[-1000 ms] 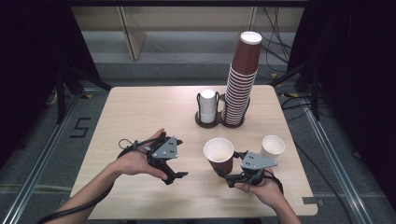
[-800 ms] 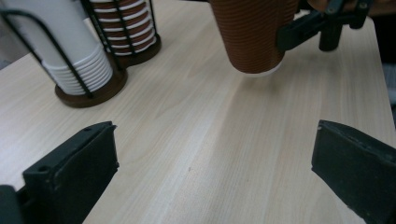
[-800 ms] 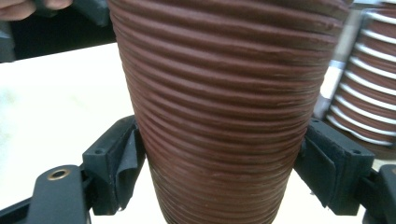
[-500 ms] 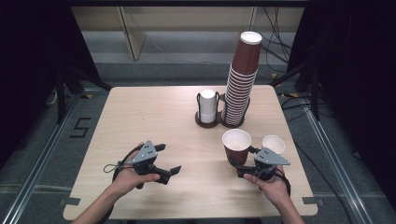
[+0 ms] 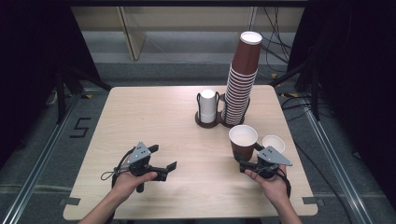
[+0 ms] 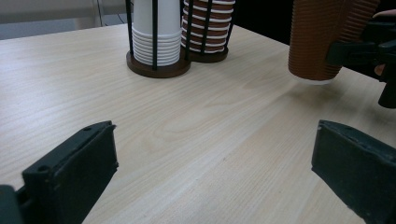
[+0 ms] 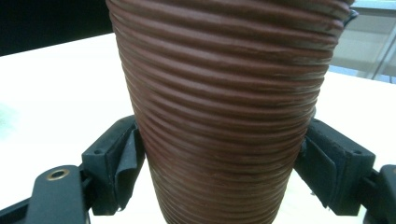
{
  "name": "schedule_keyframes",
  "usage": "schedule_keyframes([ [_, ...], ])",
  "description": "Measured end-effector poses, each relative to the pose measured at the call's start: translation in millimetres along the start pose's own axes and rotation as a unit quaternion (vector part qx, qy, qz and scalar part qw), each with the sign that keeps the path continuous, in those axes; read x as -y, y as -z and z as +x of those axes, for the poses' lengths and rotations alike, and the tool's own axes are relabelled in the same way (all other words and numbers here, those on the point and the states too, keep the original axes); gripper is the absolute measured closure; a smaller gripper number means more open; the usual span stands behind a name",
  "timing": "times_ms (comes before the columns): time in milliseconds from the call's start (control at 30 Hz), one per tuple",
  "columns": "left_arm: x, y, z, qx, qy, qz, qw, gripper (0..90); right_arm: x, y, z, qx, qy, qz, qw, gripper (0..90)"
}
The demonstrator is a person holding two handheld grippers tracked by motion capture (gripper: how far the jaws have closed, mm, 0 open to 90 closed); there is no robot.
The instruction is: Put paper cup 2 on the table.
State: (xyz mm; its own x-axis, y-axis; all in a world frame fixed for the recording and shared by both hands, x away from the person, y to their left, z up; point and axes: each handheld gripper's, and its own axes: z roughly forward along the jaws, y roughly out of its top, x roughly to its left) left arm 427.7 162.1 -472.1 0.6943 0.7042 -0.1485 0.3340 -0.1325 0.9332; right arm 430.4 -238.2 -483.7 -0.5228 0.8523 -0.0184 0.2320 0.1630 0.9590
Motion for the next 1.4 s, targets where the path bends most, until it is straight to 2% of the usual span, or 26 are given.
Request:
schedule_keyframes([
  [33,-0.2,0.2,-0.1,-0.002,0.000,0.003,1.0000,0.0,0.4,0.3,0.8,-0.001,-0.012,0.005,0.9999,20.5],
  [100,0.4,-0.5,0.0,-0.004,0.001,0.004,1.0000,0.0,1.9,-1.6,-2.3,0.003,-0.007,-0.004,1.0000,20.5],
  [133,1.0,-1.4,0.4,-0.001,0.002,0.001,1.0000,0.0,2.2,-1.7,-2.7,0.002,-0.016,0.000,0.9999,20.5],
  [200,2.0,-1.4,0.1,-0.003,0.003,0.007,1.0000,0.0,1.9,-0.9,-5.3,0.019,-0.007,-0.002,0.9998,20.5],
  [300,3.2,-2.5,0.4,0.003,0.003,0.005,1.0000,0.0,0.8,-0.5,-7.0,0.021,-0.017,-0.005,0.9996,20.4],
  [400,3.1,-2.7,-0.2,0.003,0.005,0.005,1.0000,0.0,1.3,-1.0,-8.0,0.030,-0.012,-0.004,0.9995,20.4],
  [467,3.2,-2.7,-0.8,-0.001,0.004,0.010,0.9999,0.0,2.1,-2.7,-8.6,0.024,-0.012,-0.004,0.9996,20.4],
  [500,3.7,-3.6,-1.0,0.001,0.006,0.009,0.9999,0.0,2.6,-2.8,-7.4,0.034,-0.012,-0.002,0.9994,20.4],
  [733,4.2,-4.7,-0.8,0.004,0.004,0.007,1.0000,0.0,2.5,-4.7,-1.6,0.027,-0.011,0.005,0.9996,20.3],
  [833,3.8,-3.4,-1.0,-0.001,0.003,0.010,0.9999,0.0,-0.8,-3.7,0.2,0.028,-0.005,-0.004,0.9996,20.3],
  [867,3.9,-3.6,-0.8,-0.001,0.003,0.010,0.9999,0.0,-2.1,-2.9,-0.6,0.033,0.007,-0.006,0.9994,20.3],
  [900,4.0,-3.9,-0.5,-0.001,0.003,0.009,1.0000,0.0,-1.3,-2.7,0.5,0.031,-0.001,-0.003,0.9995,20.2],
  [1000,3.5,-3.0,-1.1,-0.003,0.001,0.012,0.9999,0.0,0.5,-3.1,2.7,0.028,-0.004,-0.001,0.9996,20.3],
  [1133,4.2,-4.0,-0.7,0.001,0.001,0.008,1.0000,0.0,-1.6,-1.9,10.1,0.043,-0.005,0.000,0.9991,20.2],
  [1167,4.6,-4.6,-0.5,0.003,0.001,0.007,1.0000,0.0,-0.1,-4.0,15.6,0.055,-0.004,0.003,0.9985,20.3],
  [1267,4.5,-4.0,-0.9,-0.001,-0.001,0.013,0.9999,0.0,2.2,-6.9,20.9,0.066,-0.004,0.012,0.9977,20.2],
  [1300,4.8,-4.6,-0.8,0.004,0.000,0.007,1.0000,0.0,3.0,-9.9,21.9,0.072,0.000,0.015,0.9973,20.1],
  [1400,4.3,-3.4,-0.7,0.000,-0.003,0.011,0.9999,0.0,3.8,-12.0,20.4,0.077,-0.008,0.019,0.9968,20.2],
])
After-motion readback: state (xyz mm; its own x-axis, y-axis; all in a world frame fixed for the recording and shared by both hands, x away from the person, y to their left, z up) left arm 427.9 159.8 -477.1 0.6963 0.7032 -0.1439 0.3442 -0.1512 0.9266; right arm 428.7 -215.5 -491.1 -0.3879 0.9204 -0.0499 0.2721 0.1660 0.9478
